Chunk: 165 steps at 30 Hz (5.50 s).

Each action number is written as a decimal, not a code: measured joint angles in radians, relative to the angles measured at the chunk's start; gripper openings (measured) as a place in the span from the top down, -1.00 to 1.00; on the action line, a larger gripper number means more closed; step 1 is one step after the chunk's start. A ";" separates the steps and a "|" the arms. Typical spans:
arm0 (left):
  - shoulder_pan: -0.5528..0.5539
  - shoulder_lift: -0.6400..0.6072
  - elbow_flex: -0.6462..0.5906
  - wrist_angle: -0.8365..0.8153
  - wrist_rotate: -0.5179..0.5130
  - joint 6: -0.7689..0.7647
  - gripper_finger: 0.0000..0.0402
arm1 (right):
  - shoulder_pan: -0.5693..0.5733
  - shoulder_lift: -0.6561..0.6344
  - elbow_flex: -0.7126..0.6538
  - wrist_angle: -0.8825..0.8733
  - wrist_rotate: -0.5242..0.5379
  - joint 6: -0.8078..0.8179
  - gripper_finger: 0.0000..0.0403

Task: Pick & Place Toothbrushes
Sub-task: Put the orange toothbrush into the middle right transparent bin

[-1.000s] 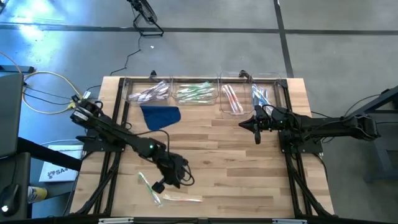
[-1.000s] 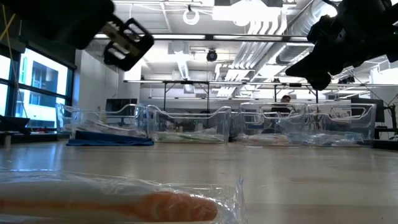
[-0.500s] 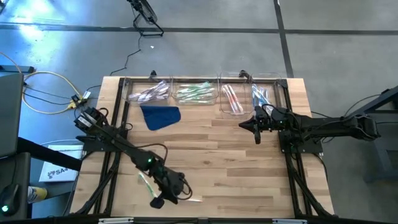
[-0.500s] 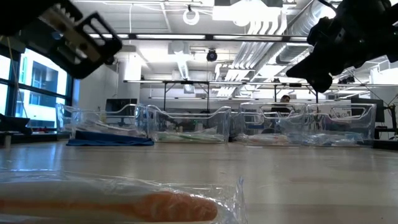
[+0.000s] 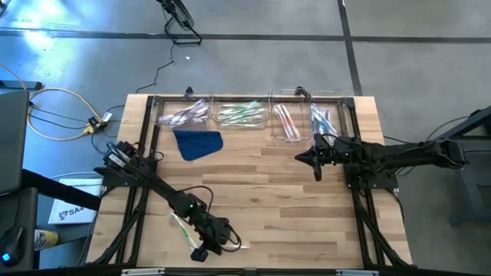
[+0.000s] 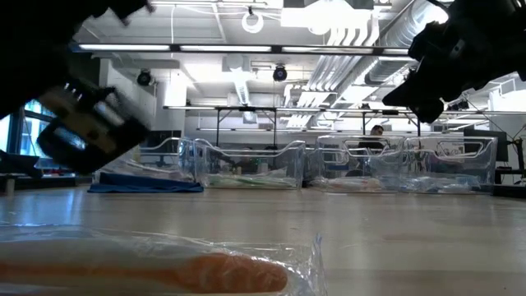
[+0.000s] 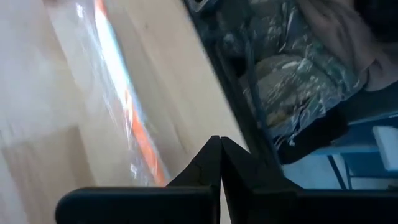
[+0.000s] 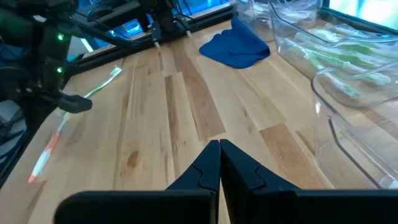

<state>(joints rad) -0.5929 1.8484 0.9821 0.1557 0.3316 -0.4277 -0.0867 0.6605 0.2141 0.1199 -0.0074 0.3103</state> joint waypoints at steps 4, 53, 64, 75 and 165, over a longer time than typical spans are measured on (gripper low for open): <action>-0.003 0.014 0.000 0.013 -0.002 -0.006 1.00 | 0.019 0.000 0.000 0.004 0.006 0.000 0.99; 0.546 -0.023 -0.003 0.099 -0.102 0.615 1.00 | 0.122 0.000 0.000 0.008 0.031 0.064 0.99; 0.642 -0.311 -0.001 0.016 -0.142 0.893 1.00 | 0.201 0.000 0.000 0.162 0.035 -0.045 0.99; 0.624 -0.652 -0.022 -0.348 -0.389 1.075 1.00 | 0.200 0.000 0.000 0.170 0.042 -0.105 0.99; 0.626 -1.325 -0.593 -0.326 -0.496 1.102 1.00 | 0.199 1.196 0.834 -0.348 -0.311 -0.448 -0.09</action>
<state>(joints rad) 0.0330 0.5236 0.3889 -0.1706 -0.1642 0.6746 0.1123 1.8568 1.0477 -0.2284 -0.3184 -0.1375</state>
